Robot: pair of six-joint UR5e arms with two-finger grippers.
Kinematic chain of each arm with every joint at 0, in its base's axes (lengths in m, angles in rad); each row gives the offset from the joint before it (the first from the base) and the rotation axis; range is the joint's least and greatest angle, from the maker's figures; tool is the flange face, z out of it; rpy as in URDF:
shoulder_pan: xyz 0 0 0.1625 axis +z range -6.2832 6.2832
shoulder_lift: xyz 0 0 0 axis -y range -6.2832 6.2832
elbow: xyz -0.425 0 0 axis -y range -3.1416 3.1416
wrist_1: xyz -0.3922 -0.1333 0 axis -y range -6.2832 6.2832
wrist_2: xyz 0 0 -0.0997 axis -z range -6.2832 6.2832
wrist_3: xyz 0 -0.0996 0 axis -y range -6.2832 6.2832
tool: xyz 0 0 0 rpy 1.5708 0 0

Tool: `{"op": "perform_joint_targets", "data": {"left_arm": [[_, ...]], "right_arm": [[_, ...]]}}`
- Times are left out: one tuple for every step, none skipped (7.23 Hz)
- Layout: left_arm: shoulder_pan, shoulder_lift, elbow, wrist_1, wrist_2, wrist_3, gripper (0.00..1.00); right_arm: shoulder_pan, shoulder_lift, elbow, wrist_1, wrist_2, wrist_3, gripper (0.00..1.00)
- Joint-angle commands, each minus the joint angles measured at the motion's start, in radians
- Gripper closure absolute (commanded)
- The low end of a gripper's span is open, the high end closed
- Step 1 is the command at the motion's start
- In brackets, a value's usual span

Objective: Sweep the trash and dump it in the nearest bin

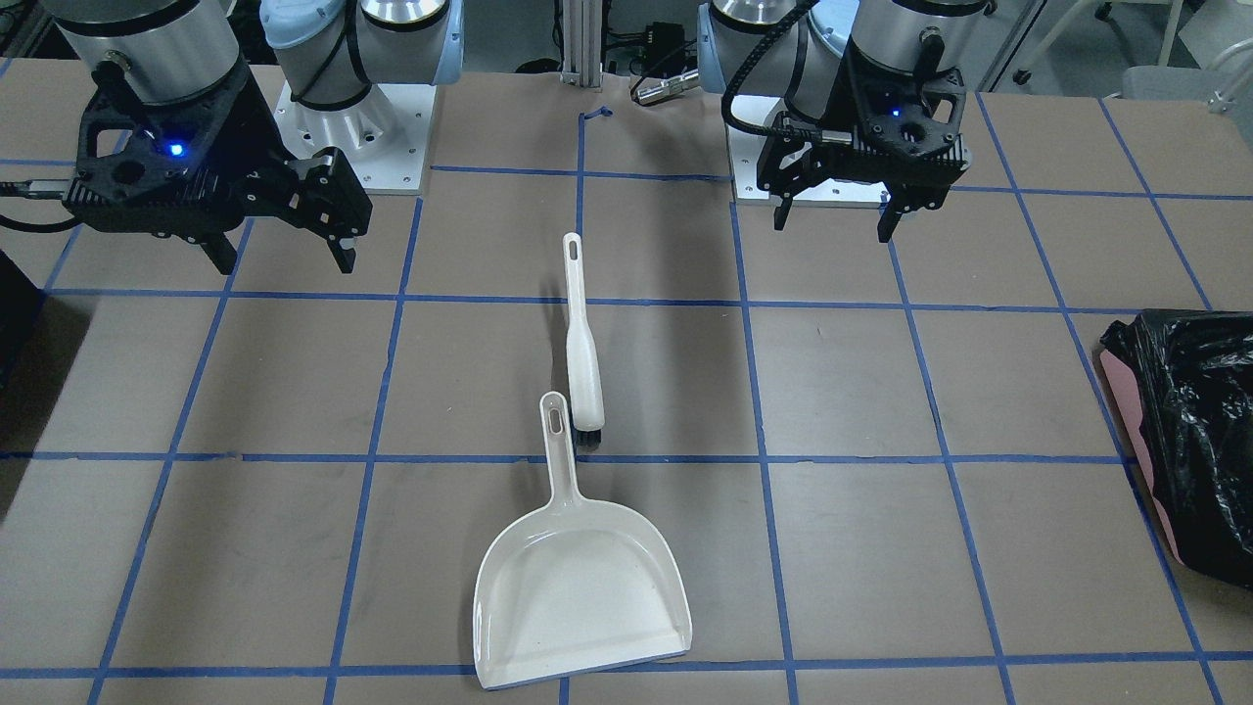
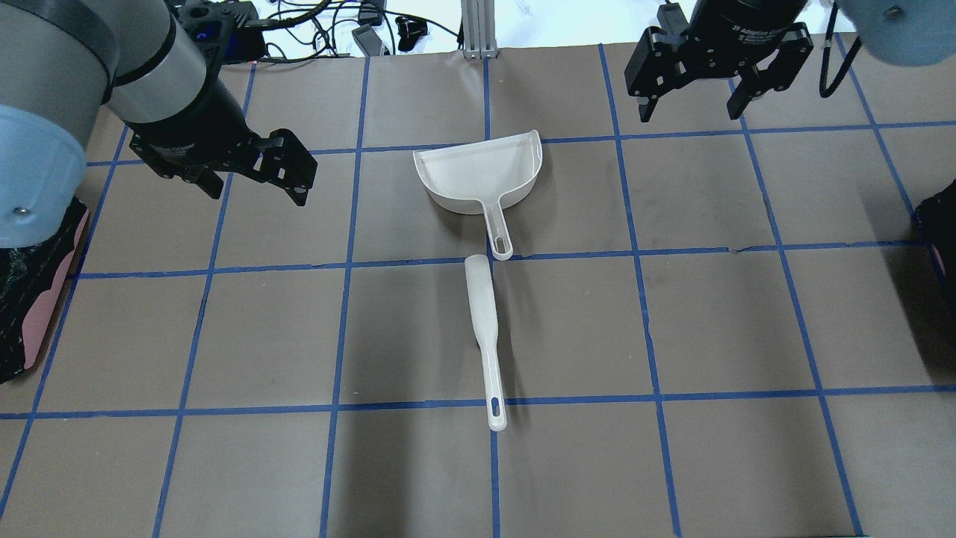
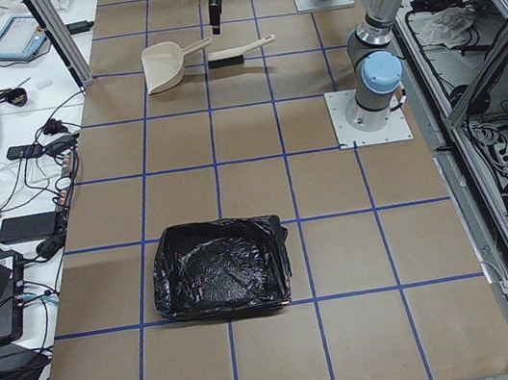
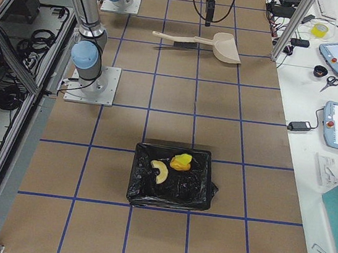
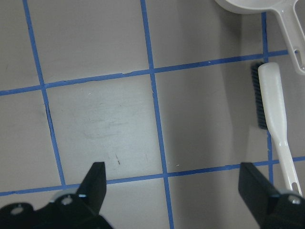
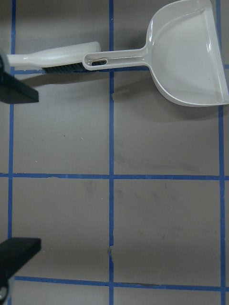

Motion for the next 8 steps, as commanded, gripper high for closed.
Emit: {"op": "perform_joint_targets", "data": {"left_arm": [[0.001,-0.001,0.001,0.01,-0.01,0.0,0.0],[0.003,-0.005,0.001,0.012,-0.008,0.0,0.0],[0.003,-0.003,0.0,0.009,0.002,0.0,0.0],[0.003,-0.005,0.0,0.009,0.0,0.0,0.0],[0.002,-0.005,0.0,0.009,-0.004,0.0,0.0],[0.002,-0.005,0.0,0.009,0.002,0.0,0.0],[0.002,-0.006,0.0,0.009,0.003,0.0,0.0],[0.002,-0.006,0.0,0.007,0.003,0.0,0.0]], "right_arm": [[0.0,-0.002,0.001,-0.001,0.0,0.0,0.0],[0.001,-0.002,0.0,-0.001,0.0,0.0,0.0],[0.001,-0.004,0.001,0.002,0.0,0.0,0.0],[0.0,-0.004,0.001,0.002,0.0,0.0,0.0],[0.0,-0.004,0.001,0.002,0.0,0.0,0.0],[0.0,-0.004,0.003,0.002,0.0,0.0,0.0],[0.0,-0.004,0.003,0.001,0.0,0.0,0.0],[0.0,-0.005,0.003,0.001,0.0,0.0,0.0]]}}
